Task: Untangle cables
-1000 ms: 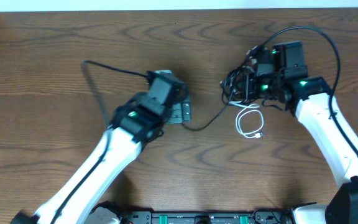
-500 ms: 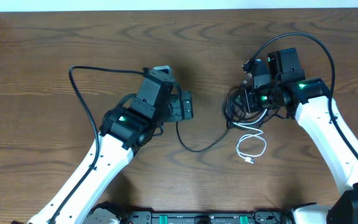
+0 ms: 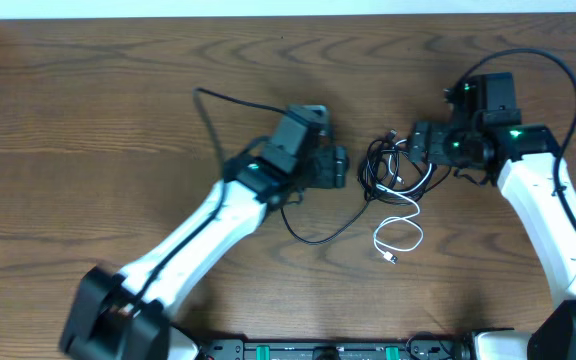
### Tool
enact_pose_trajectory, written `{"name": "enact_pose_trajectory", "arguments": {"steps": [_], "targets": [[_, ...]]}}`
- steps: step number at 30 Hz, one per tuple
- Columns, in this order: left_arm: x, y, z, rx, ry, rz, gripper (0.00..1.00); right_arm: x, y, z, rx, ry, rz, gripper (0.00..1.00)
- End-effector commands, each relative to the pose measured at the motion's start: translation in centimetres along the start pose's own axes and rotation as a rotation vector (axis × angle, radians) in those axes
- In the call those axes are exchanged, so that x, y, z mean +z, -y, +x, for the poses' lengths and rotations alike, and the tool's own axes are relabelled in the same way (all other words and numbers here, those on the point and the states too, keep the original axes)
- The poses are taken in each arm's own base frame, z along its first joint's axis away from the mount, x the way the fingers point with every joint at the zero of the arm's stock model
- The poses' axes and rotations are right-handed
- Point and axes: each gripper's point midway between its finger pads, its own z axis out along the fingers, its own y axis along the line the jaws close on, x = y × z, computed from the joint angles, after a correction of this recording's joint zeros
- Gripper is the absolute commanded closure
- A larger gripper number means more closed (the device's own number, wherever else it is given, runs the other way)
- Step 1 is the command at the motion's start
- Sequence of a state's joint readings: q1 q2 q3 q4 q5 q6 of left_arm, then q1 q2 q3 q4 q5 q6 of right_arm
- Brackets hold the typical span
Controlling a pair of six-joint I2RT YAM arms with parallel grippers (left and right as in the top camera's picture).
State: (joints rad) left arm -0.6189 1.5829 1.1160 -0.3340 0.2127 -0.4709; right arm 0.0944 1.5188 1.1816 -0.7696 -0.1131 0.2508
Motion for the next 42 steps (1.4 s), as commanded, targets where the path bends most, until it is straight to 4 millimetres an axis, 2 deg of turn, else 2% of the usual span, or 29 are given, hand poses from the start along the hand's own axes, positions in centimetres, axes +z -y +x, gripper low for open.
{"name": "enact_pose_trajectory", "arguments": {"steps": [1,6,13,20,21,22,23,24,26,27,30,32,33,34,35,39,42], "targets": [[3.2,1.0,1.5,0.038,-0.042,0.019,0.25,-0.9,2.1,0.0,0.079,0.01,0.071,0.01],[7.0,1.7,2.2,0.067,-0.04,0.04,0.25,-1.1,3.4,1.2,0.108,-0.04,0.098,0.01],[11.1,2.4,2.3,0.088,0.005,0.085,0.25,-1.2,3.6,2.0,0.113,-0.074,0.106,0.02],[14.2,1.0,3.1,0.088,0.011,0.055,0.25,-1.3,3.7,2.9,0.116,-0.108,0.115,0.04],[14.6,0.5,3.2,0.086,0.017,0.032,0.3,-1.3,3.7,2.9,0.116,-0.111,0.116,0.04],[14.8,0.0,3.3,0.086,0.019,0.015,0.42,-1.3,3.7,3.0,0.116,-0.113,0.116,0.04],[15.0,-0.3,3.3,0.085,0.021,-0.001,0.6,-1.3,3.7,3.0,0.117,-0.116,0.117,0.04],[15.1,-0.7,3.3,0.085,0.025,-0.02,0.69,-1.3,3.7,3.1,0.117,-0.118,0.116,0.05],[15.0,-1.7,3.2,0.087,0.034,-0.073,0.88,-1.3,3.6,3.3,0.117,-0.125,0.113,0.05],[14.9,-2.1,3.1,0.085,0.04,-0.094,0.92,-1.3,3.6,3.3,0.115,-0.128,0.111,0.07],[14.1,-4.0,2.9,0.074,0.039,-0.183,0.93,-1.3,3.0,3.8,0.098,-0.145,0.108,0.15],[12.9,-5.9,2.7,0.042,0.034,-0.265,0.92,-1.2,2.2,4.1,0.051,-0.153,0.098,0.15],[12.2,-6.8,2.7,0.01,0.032,-0.311,0.93,-1.1,1.7,4.2,0.021,-0.156,0.091,0.15],[10.4,-8.7,2.6,-0.055,0.03,-0.394,0.93,-1.0,0.4,4.5,-0.008,-0.162,0.062,0.15],[9.5,-9.4,2.5,-0.082,0.03,-0.424,0.93,-1.0,-0.3,4.6,-0.023,-0.166,0.036,0.15],[6.6,-10.4,2.1,-0.135,0.016,-0.462,0.93,-1.1,-3.8,5.3,-0.046,-0.195,-0.127,0.12],[4.8,-9.8,1.5,-0.141,0.025,-0.448,0.92,-2.1,-7.2,5.8,-0.064,-0.232,-0.343,0.14]]}}
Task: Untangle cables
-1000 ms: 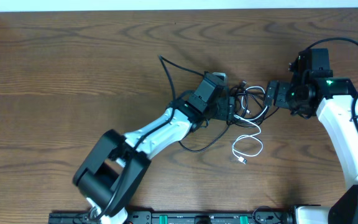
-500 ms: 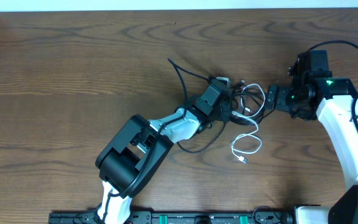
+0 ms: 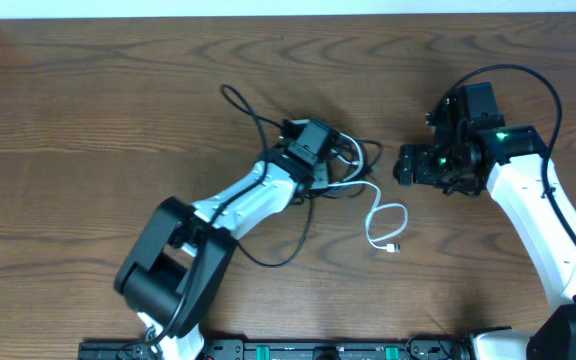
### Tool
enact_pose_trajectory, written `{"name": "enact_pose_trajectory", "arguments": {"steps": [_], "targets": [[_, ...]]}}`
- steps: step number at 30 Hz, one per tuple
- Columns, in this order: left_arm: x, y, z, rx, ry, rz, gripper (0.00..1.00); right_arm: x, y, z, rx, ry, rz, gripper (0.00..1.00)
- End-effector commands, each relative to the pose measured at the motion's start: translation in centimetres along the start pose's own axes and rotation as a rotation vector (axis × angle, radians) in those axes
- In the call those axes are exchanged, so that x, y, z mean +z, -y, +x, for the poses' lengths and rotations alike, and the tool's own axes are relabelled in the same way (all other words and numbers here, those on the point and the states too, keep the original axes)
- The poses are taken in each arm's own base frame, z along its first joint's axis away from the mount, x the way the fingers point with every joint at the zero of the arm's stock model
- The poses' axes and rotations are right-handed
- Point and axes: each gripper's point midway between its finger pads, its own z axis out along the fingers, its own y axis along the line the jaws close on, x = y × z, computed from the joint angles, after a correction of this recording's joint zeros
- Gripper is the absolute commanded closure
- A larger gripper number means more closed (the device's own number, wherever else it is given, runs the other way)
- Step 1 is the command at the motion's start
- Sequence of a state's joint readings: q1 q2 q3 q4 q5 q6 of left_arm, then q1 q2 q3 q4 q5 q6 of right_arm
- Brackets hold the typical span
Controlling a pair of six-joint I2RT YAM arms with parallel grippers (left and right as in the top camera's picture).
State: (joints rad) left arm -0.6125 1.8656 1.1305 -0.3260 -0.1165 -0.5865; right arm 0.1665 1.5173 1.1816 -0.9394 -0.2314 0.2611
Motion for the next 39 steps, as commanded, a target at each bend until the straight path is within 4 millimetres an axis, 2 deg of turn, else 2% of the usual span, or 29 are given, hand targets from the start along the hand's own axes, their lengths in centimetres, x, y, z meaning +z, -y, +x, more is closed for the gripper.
{"name": "enact_pose_trajectory", "arguments": {"steps": [1,3,7,10,14,19,25,31,39], "targets": [[-2.5,-0.8,-1.2,-0.035,0.056,-0.019,0.92,-1.5,-5.3,0.8,-0.132,-0.024,-0.311,0.17],[-3.2,-0.6,-1.3,-0.016,0.061,-0.004,0.93,-1.9,-6.3,1.1,-0.289,-0.009,-0.378,0.22],[-3.9,0.7,-0.8,0.059,0.027,0.072,0.93,-1.4,-6.6,1.9,-0.622,0.03,-0.394,0.26],[-3.9,1.0,-0.2,0.092,-0.006,0.097,0.93,-0.3,-6.7,2.5,-0.745,0.052,-0.403,0.29],[-4.0,1.1,0.8,0.097,-0.053,0.113,0.93,1.2,-6.4,3.6,-0.795,0.056,-0.431,0.3],[-4.2,2.2,1.7,0.098,-0.099,0.178,0.93,1.8,-7.1,5.3,-0.861,0.062,-0.527,0.29],[-4.5,3.0,2.3,0.098,-0.136,0.231,0.92,2.7,-7.1,4.8,-0.892,0.12,-0.527,0.34],[-4.5,3.0,2.4,0.098,-0.136,0.23,0.93,3.0,-7.1,4.6,-0.901,0.136,-0.524,0.39],[-4.5,3.0,2.4,0.098,-0.136,0.23,0.93,3.4,-6.6,5.7,-0.878,0.089,-0.523,0.4]]}}
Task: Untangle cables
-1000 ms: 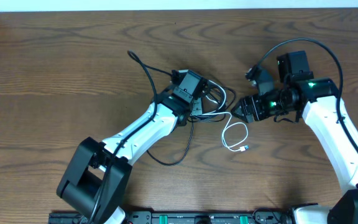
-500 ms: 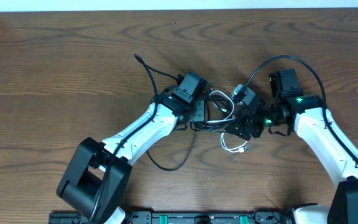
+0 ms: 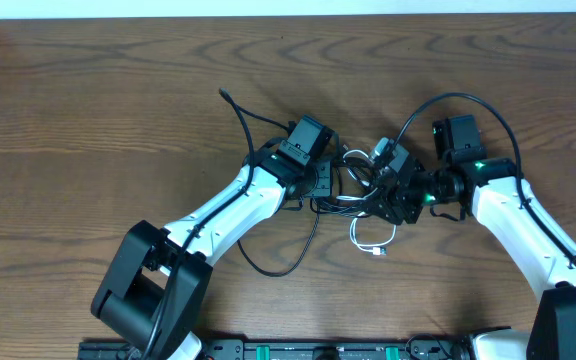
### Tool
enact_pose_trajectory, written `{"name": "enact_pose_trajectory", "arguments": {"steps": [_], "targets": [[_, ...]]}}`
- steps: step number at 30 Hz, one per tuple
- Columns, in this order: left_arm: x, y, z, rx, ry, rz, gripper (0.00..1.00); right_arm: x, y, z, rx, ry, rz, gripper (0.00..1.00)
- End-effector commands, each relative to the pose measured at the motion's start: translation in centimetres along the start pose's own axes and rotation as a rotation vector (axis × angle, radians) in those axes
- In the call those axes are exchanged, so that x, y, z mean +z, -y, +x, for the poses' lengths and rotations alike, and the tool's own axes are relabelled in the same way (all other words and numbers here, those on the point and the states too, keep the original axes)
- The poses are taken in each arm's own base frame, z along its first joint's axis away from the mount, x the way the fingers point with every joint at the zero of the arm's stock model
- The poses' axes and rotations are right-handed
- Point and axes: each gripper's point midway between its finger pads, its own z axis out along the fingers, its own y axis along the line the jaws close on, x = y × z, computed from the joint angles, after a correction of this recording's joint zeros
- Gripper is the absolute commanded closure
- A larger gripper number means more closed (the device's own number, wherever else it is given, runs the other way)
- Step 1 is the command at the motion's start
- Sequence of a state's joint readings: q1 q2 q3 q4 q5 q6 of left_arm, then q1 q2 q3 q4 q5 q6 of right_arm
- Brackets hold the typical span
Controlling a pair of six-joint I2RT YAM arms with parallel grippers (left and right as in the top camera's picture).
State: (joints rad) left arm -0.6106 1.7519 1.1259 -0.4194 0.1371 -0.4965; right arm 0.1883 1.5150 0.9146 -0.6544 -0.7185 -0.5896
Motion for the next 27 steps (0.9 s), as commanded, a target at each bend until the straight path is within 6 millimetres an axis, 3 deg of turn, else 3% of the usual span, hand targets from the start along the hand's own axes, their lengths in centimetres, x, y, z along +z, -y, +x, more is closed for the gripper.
{"name": "enact_pose_trajectory", "arguments": {"steps": [1,8,13,17,27], "targets": [[-0.3,0.2,0.3,0.011,-0.005,0.013,0.92,0.0,-0.8,0.2,-0.014,0.0,-0.024,0.41],[-0.3,0.2,0.3,0.011,-0.004,0.013,0.93,0.4,-1.1,0.6,-0.015,-0.007,-0.033,0.59],[-0.3,0.2,0.3,0.011,-0.005,0.013,0.93,0.8,-1.7,0.6,-0.025,-0.015,-0.045,0.59],[-0.3,0.2,0.3,0.011,-0.004,0.013,0.92,0.8,-1.7,0.5,-0.03,-0.014,-0.044,0.65],[-0.3,0.2,0.3,0.011,-0.004,0.013,0.92,1.3,-0.9,0.8,-0.033,-0.031,-0.017,0.62]]}}
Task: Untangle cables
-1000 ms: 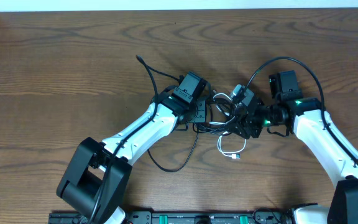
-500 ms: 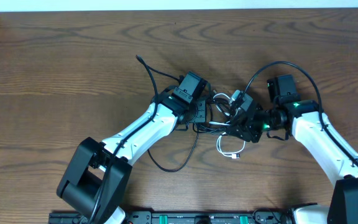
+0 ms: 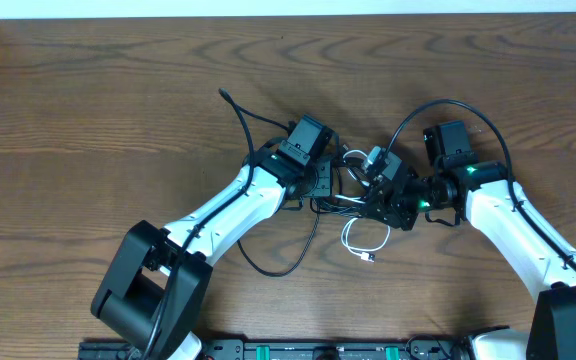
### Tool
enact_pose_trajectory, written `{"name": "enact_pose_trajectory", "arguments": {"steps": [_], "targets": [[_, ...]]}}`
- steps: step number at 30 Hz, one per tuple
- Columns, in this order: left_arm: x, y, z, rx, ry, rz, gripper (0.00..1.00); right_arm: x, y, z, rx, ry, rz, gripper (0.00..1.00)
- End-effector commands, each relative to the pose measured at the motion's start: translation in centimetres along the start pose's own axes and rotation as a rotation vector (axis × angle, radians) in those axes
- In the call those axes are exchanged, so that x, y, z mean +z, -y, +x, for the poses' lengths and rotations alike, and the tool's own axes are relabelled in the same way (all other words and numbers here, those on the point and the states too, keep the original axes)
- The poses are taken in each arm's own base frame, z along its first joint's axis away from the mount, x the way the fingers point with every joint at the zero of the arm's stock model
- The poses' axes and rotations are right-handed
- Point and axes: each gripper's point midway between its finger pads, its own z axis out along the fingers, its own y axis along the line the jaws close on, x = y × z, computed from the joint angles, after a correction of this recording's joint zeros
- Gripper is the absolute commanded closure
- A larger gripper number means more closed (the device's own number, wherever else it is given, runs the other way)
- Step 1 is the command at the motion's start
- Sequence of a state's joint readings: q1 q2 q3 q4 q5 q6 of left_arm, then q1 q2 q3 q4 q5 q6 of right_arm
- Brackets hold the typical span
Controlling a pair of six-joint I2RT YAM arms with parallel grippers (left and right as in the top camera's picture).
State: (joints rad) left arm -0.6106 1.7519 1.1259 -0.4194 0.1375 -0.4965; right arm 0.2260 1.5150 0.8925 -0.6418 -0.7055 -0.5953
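A tangle of black cables (image 3: 351, 183) lies at mid-table between my two grippers. One black cable (image 3: 240, 118) runs from it toward the far left, and another loops toward the near edge (image 3: 286, 266). A white cable (image 3: 358, 236) curls just in front of the tangle, its plug end (image 3: 370, 258) nearest the front. My left gripper (image 3: 326, 180) sits at the tangle's left side, shut on black cable, with its fingers mostly hidden under the wrist. My right gripper (image 3: 376, 203) reaches into the tangle's right side; how its jaws stand is hidden.
The wooden table (image 3: 88, 150) stretches wide on the left and behind. The right arm's own black lead (image 3: 448, 103) arcs above its wrist. The arm bases stand along the front edge (image 3: 328, 350).
My right gripper has shifted slightly left, deeper into the tangle. The white cable's loop has moved a little left and toward the front. The left arm holds its place.
At first the tangle lay between the grippers, right of centre. Then the left gripper had it farther left, with the right gripper drawn back and apart. After that the right gripper was at the tangle's right side, and now it is slightly further in.
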Motion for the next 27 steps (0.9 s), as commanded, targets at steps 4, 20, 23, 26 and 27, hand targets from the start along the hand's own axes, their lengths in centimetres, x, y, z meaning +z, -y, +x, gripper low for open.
{"name": "enact_pose_trajectory", "arguments": {"steps": [4,20,23,26,27], "targets": [[-0.3,0.2,0.3,0.011,-0.004,0.012,0.92,0.6,0.2,0.3,-0.006,-0.005,-0.001,0.64],[-0.3,0.2,0.3,0.011,-0.004,0.012,0.92,-1.3,0.8,-2.3,0.085,0.081,0.015,0.99],[-0.3,0.1,0.2,0.012,-0.002,0.008,0.92,-5.7,0.7,-5.2,0.097,0.185,0.048,0.99],[-0.3,-0.1,0.2,0.011,0.002,-0.001,0.92,-12.3,1.2,-8.4,0.138,0.33,0.169,0.99],[-0.3,-0.3,0.1,0.011,0.008,-0.012,0.93,-15.0,1.3,-9.4,0.153,0.392,0.22,0.99]]}}
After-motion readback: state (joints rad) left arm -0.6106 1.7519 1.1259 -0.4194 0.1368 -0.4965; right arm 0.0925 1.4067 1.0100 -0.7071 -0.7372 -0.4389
